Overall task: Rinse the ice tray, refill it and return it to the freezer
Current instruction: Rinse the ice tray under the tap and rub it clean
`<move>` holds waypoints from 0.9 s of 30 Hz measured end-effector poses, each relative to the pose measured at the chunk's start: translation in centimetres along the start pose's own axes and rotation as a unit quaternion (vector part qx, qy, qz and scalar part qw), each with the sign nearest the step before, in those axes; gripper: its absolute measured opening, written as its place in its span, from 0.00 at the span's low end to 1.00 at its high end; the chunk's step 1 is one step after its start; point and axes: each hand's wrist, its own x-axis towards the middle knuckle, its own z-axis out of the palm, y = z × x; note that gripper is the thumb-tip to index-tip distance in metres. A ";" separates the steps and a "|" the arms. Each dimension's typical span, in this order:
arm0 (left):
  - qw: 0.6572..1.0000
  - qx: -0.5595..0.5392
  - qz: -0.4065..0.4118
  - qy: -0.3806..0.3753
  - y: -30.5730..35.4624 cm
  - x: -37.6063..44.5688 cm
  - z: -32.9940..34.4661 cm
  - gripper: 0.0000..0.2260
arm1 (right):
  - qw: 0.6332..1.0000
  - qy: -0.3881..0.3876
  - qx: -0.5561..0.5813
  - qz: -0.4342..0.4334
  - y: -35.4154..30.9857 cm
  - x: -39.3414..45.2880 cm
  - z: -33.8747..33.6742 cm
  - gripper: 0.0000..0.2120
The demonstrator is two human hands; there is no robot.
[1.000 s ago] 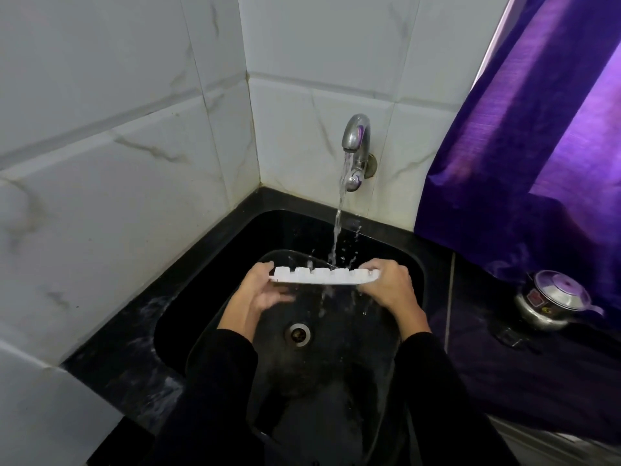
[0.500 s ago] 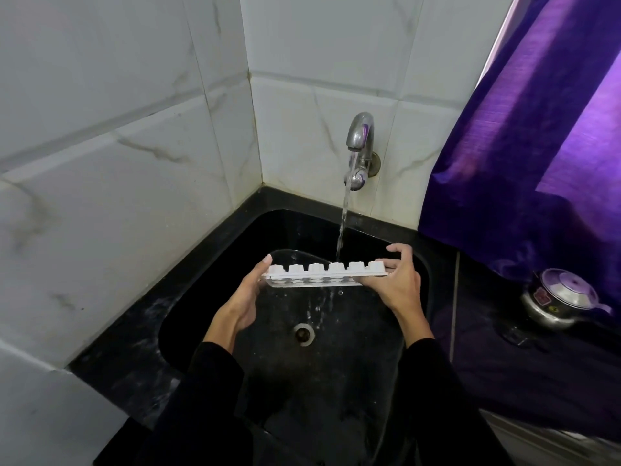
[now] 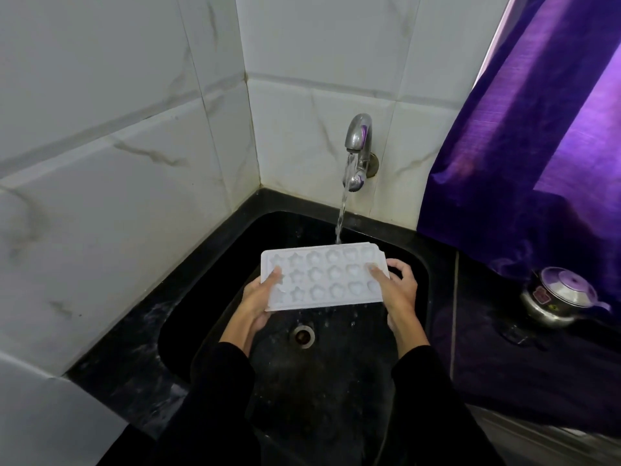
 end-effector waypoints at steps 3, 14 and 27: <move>1.000 -0.024 0.001 0.013 0.2 0.6 1.2 0.16 | 0.998 0.014 0.052 0.025 0.6 -0.2 -0.1 0.18; 0.992 -0.108 -0.054 -0.045 -0.3 0.5 6.4 0.19 | 0.966 0.230 0.117 -0.017 0.2 0.2 -0.6 0.15; 0.996 -0.044 -0.056 -0.053 -0.5 0.7 11.0 0.21 | 0.935 0.300 0.188 -0.012 -1.1 0.7 -2.7 0.16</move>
